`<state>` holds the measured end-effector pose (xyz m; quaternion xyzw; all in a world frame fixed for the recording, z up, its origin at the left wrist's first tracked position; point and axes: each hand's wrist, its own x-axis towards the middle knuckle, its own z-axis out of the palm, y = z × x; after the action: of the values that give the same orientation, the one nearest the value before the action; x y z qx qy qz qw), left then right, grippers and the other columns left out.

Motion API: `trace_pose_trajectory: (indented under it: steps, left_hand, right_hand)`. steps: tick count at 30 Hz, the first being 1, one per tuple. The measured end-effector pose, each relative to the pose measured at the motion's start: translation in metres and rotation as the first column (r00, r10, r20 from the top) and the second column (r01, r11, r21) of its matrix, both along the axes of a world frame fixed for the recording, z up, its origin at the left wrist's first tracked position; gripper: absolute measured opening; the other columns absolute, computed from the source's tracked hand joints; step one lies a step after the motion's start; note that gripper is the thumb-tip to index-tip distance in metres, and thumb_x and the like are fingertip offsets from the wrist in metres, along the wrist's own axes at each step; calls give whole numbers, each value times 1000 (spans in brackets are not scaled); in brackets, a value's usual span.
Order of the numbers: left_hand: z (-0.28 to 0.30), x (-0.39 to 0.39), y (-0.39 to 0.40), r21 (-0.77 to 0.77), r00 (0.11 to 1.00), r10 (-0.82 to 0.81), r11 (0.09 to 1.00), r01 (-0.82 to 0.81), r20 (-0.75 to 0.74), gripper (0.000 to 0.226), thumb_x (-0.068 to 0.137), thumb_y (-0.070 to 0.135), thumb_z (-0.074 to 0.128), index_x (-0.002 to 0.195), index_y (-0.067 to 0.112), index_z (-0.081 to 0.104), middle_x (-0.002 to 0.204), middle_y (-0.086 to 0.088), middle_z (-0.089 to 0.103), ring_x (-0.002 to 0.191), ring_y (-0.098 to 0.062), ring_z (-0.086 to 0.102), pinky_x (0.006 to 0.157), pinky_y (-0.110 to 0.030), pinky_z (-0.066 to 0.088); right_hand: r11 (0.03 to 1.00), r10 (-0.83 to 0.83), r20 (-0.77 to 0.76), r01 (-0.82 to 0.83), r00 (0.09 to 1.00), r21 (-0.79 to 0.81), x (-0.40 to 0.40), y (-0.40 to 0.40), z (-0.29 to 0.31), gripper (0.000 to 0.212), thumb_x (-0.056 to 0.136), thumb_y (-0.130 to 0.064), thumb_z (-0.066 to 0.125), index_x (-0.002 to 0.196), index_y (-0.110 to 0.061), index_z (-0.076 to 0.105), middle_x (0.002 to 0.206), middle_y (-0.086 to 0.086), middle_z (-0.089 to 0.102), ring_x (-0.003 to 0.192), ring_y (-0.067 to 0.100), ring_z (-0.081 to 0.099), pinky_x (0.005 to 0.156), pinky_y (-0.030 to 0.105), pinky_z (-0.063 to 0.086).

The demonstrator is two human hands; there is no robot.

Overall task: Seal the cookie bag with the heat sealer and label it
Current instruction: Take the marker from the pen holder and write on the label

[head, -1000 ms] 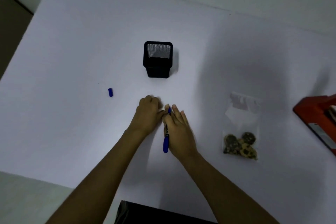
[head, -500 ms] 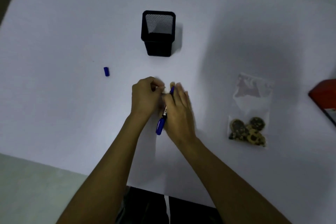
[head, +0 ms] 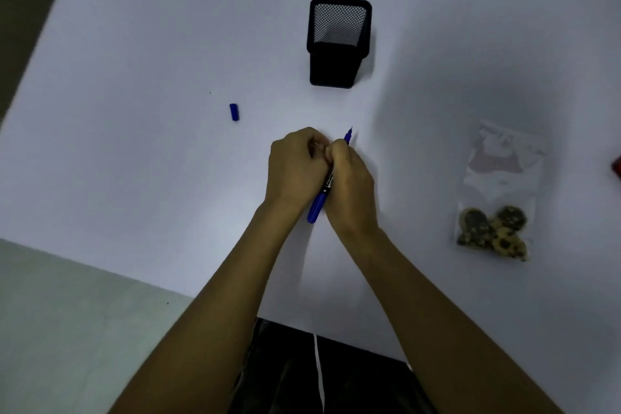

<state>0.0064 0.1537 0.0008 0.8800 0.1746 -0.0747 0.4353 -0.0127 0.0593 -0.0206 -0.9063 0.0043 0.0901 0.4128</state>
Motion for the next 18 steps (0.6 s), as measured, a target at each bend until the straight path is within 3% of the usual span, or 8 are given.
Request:
trace_pose_trajectory:
  steps: [2,5,6,9,12,14,16,18]
  left_hand:
    - [2,-1,0,23,999,-38,999,38,-4,21,90,8,50,97,11,70,86,2,69,70,-6,58,62,-4,40]
    - [3,-1,1,45,993,-111,993,113,-29,21,91,10,49,98,11,69,87,-2,71,71,-9,60,62,-8,42]
    - [3,-1,1,52,990,-135,989,137,-34,22,91,11,48,99,11,68,88,-3,71,71,-10,60,64,-11,44]
    - [1,1,4,71,979,-196,977,199,-46,21,92,16,49,104,10,66,89,-5,71,71,-14,61,71,-25,52]
    - [0,6,8,70,962,-269,960,272,-52,24,91,15,50,109,7,64,87,-10,71,73,-20,64,77,-33,55]
    - [-2,7,9,89,951,-309,947,309,-14,24,92,13,49,107,5,65,89,-12,71,77,-21,64,78,-33,54]
    - [-6,6,8,114,945,-323,941,318,38,24,94,12,47,104,6,68,95,-10,69,81,-18,60,75,-26,51]
    - [-12,5,6,78,938,-337,940,332,74,24,95,14,48,106,11,69,100,-5,69,84,-10,56,72,-7,40]
  right_hand:
    - [998,-15,-40,18,999,62,1,2,3,46,95,-17,46,54,-39,48,57,-16,47,53,-1,46,57,15,39]
    - [998,-56,-61,57,997,9,-1,1,2,48,93,-19,47,48,-35,44,52,-15,44,51,3,42,56,25,38]
    - [1000,-16,-54,16,998,2,-1,1,8,47,92,-19,48,49,-37,44,53,-14,45,52,3,42,56,26,38]
    - [991,-126,-120,130,985,28,1,2,5,43,92,-17,51,51,-28,43,49,-12,42,46,3,38,51,22,35]
    - [909,-227,-217,287,949,302,4,3,4,33,93,-10,48,63,-23,43,51,-13,41,46,4,37,51,20,34]
    - [879,-293,-234,357,927,316,8,1,6,34,90,-1,50,67,-25,45,55,-12,43,49,4,39,52,17,35]
    - [814,-381,-232,444,895,375,11,-2,8,28,90,4,49,69,-14,44,56,-9,42,47,3,39,47,13,35]
    - [811,-435,-181,471,882,348,15,-5,9,30,91,7,51,71,-12,41,61,-7,43,49,-1,42,48,8,37]
